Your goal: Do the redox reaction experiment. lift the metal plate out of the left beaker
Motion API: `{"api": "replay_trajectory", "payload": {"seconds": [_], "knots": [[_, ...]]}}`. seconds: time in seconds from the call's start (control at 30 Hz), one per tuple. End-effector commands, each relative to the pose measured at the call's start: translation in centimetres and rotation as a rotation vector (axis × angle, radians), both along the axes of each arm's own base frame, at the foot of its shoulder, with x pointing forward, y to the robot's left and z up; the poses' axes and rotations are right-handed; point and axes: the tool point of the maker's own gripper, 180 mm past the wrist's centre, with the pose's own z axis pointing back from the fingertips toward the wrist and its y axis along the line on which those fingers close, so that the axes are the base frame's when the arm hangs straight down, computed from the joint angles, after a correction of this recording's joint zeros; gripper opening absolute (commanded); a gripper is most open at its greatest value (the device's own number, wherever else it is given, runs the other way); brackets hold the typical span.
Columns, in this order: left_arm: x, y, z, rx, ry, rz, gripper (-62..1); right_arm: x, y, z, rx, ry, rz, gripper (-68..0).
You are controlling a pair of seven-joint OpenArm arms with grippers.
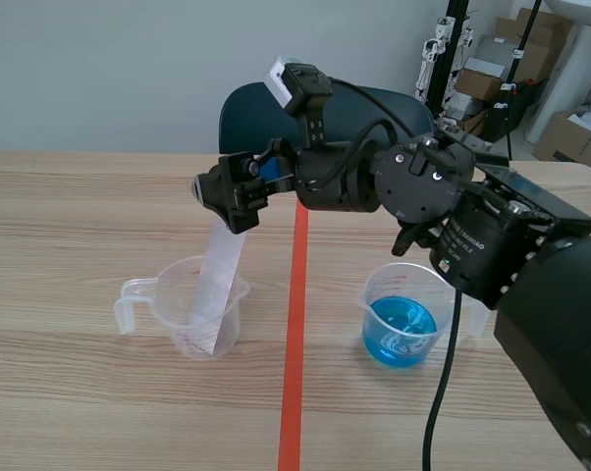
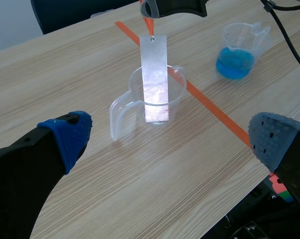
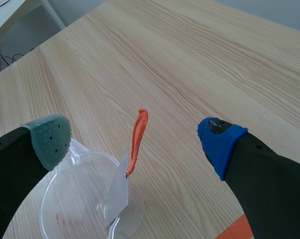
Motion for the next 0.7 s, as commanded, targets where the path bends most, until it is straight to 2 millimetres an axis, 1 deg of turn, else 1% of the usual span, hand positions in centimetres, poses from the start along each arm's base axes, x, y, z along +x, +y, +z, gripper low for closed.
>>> {"api": "replay_trajectory", "payload": {"seconds": [0.0,0.1,0.2,0.67], "knots": [[0.03,-0.29,0.56,-0.028,-0.016,0.002,1.4,0.88,0.11,1.96,0.023,-0.043,0.0,-21.6],[0.03,-0.29,0.56,-0.028,-0.016,0.002,1.4,0.88,0.02,1.88,0.019,-0.042,0.0,-29.3],[0.03,-0.29,0.56,-0.028,-0.016,0.002,1.4,0.87,0.0,1.83,0.016,-0.041,0.0,-32.5],[0.03,-0.29,0.56,-0.028,-0.016,0.002,1.4,1.14,-0.12,1.89,-0.007,-0.085,-0.006,-60.2]]}}
